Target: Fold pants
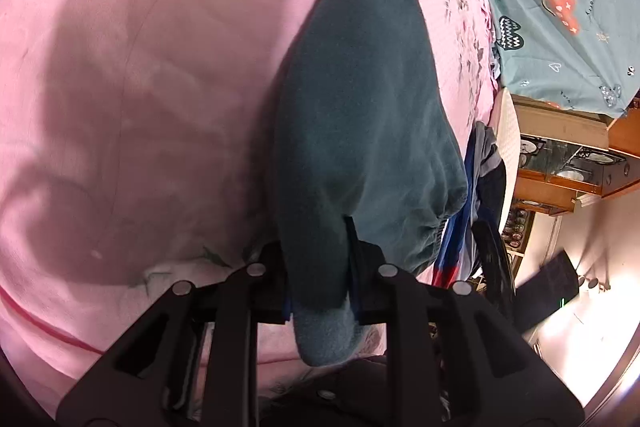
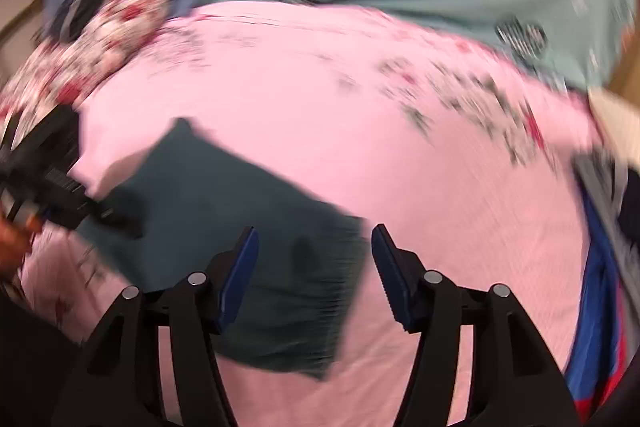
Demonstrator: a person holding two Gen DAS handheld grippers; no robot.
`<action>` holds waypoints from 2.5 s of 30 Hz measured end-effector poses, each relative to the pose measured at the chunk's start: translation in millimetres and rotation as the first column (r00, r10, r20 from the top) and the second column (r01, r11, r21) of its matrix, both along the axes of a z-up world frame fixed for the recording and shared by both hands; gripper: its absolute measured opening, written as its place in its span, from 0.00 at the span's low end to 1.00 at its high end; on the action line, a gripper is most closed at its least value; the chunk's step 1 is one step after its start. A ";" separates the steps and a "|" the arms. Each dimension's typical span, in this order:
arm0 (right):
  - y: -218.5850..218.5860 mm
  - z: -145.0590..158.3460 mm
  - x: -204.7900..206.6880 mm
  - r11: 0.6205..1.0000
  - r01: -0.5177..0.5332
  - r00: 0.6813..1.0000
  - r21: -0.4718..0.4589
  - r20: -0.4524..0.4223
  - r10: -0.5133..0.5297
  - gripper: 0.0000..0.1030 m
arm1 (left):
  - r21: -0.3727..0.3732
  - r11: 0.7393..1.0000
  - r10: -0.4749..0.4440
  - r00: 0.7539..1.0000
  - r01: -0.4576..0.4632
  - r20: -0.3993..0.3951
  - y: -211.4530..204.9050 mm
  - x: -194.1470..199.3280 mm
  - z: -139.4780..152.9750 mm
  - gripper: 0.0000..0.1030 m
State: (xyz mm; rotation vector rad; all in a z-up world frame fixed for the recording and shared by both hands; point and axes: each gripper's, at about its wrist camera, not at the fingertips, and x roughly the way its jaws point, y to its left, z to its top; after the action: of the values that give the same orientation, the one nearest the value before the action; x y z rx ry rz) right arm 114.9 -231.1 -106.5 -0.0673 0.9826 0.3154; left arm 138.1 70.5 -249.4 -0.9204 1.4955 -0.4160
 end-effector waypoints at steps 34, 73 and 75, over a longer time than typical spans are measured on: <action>-14.5 -62.6 52.1 0.937 -0.176 0.951 0.302 -0.193 0.240 0.30 | 0.303 0.952 -0.038 0.999 0.032 0.015 -30.9 1.6 20.0 0.22; 151.5 50.2 -24.9 0.904 -0.111 0.914 -0.413 0.315 0.256 0.21 | 0.544 0.837 -0.337 0.842 0.062 0.422 28.6 -26.1 137.2 0.14; 181.1 65.1 -13.7 0.895 -0.101 0.899 -0.434 0.345 0.269 0.21 | 0.536 0.843 -0.332 0.827 0.045 0.453 60.5 -16.5 150.4 0.14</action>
State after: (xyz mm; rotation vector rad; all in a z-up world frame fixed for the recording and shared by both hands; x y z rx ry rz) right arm 101.2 -50.0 -41.4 -0.5932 0.6191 0.2571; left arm 121.5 131.0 -99.0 -0.1902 1.0920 -0.3612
